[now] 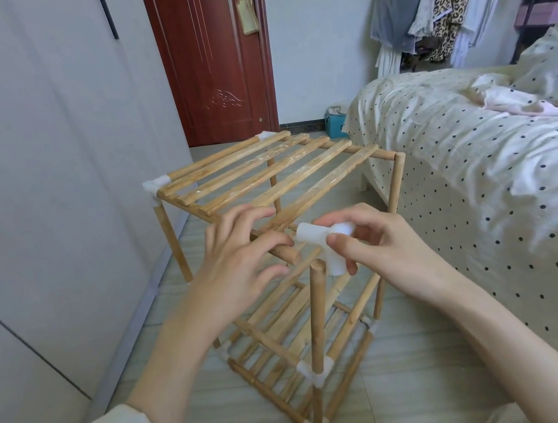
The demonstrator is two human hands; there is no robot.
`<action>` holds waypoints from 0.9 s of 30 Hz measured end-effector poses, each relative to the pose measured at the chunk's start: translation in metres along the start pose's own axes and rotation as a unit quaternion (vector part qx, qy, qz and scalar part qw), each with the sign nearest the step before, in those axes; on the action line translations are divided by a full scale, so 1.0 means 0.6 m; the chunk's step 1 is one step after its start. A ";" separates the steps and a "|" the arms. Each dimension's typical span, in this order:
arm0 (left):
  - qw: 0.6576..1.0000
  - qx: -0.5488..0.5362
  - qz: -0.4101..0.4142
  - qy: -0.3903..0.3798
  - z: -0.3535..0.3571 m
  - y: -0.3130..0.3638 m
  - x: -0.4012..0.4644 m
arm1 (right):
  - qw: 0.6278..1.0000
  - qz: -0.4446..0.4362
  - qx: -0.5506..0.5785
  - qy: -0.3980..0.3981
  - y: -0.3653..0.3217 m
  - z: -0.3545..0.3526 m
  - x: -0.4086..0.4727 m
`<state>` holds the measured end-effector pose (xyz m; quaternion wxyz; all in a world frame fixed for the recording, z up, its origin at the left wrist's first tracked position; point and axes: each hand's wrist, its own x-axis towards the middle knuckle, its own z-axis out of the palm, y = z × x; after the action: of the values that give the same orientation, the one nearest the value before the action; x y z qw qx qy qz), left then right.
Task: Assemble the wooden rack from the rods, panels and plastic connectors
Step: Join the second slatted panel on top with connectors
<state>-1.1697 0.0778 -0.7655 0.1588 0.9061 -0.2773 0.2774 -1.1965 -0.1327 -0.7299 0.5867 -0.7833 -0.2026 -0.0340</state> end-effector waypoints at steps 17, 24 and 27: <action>0.998 0.011 -0.010 0.065 0.014 -0.002 0.002 | 0.999 -0.021 0.030 0.006 0.004 0.009 0.005; 0.996 0.011 -0.014 0.083 0.016 0.003 0.005 | 1.000 -0.011 -0.009 0.005 0.013 0.012 0.005; 0.995 0.002 -0.017 0.097 0.012 0.005 0.009 | 0.999 -0.006 -0.032 -0.009 0.018 0.019 0.001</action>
<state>-1.1648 0.0701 -0.7681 0.1877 0.8800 -0.2447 0.3613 -1.1943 -0.1244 -0.7427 0.5591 -0.8008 -0.2116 -0.0367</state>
